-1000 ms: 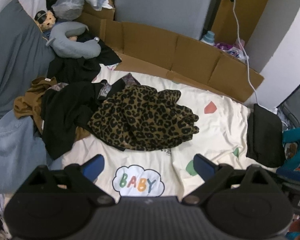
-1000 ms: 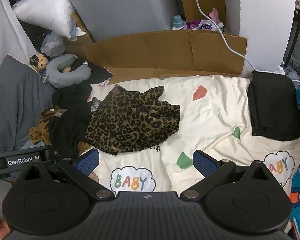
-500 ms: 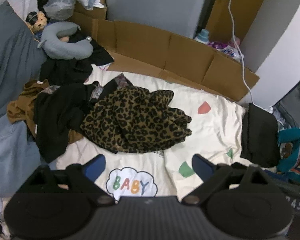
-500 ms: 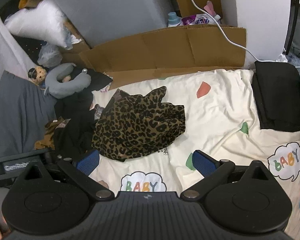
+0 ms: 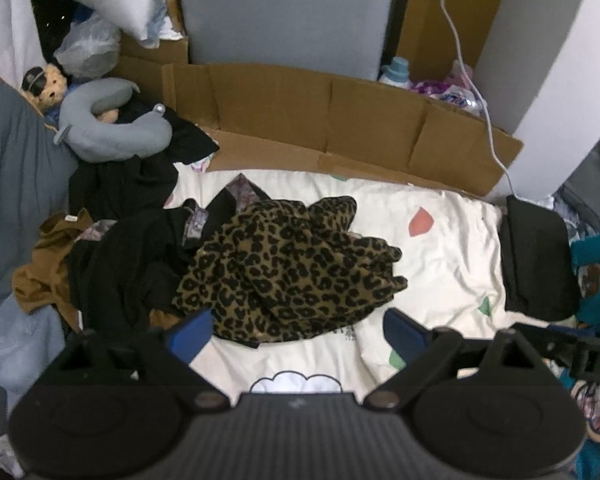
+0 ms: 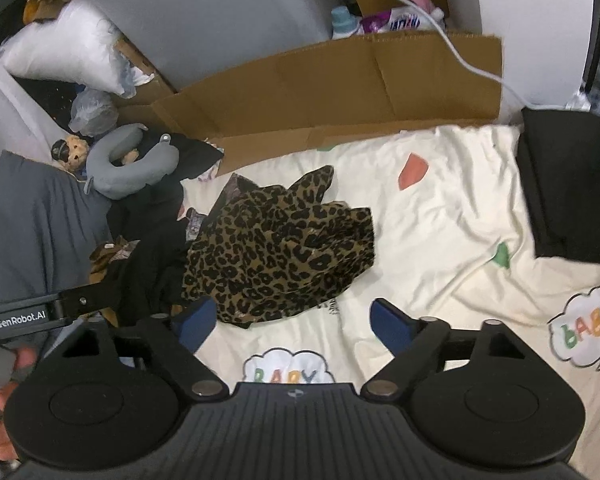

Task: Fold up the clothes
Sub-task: 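Lower both grippers onto the leopard-print garment and grasp its waistband edge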

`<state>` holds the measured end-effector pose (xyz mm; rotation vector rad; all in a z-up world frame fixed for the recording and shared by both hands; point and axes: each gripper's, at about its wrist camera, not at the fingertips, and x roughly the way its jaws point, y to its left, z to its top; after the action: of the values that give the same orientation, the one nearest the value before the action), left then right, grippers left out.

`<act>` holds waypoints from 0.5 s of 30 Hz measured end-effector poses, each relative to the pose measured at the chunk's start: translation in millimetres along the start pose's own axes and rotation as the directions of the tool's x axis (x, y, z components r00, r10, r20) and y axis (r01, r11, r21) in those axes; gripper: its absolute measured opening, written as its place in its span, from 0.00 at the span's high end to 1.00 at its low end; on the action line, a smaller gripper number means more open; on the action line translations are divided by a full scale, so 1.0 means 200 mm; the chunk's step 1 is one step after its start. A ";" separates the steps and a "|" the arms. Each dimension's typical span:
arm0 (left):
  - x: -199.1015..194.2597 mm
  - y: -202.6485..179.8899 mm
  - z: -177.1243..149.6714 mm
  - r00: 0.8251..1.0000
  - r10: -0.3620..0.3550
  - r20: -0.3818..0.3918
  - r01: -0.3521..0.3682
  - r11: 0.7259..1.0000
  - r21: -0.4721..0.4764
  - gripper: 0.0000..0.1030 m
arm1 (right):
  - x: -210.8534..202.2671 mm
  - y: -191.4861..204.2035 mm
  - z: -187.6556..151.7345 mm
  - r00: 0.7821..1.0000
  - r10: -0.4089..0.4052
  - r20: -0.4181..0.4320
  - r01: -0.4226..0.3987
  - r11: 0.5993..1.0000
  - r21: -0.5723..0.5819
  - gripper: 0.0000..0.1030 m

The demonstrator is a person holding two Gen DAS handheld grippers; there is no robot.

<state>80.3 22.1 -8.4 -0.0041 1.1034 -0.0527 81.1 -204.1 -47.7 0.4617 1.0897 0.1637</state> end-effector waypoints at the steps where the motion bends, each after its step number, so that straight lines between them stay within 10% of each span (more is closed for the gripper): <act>1: 0.01 0.01 0.01 1.000 -0.011 -0.001 0.011 1.000 -0.011 0.12 | 0.02 -0.01 0.01 1.000 0.003 -0.001 -0.003 1.000 0.000 0.17; 15: 0.24 0.06 0.08 0.993 -0.071 0.089 0.066 0.996 0.052 0.20 | 0.42 -0.13 0.10 0.999 -0.021 0.035 0.022 0.999 -0.027 0.18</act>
<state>116.9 32.2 -45.0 -0.0008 1.0105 -0.1399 134.3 -204.3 -120.0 0.4263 1.0569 0.1512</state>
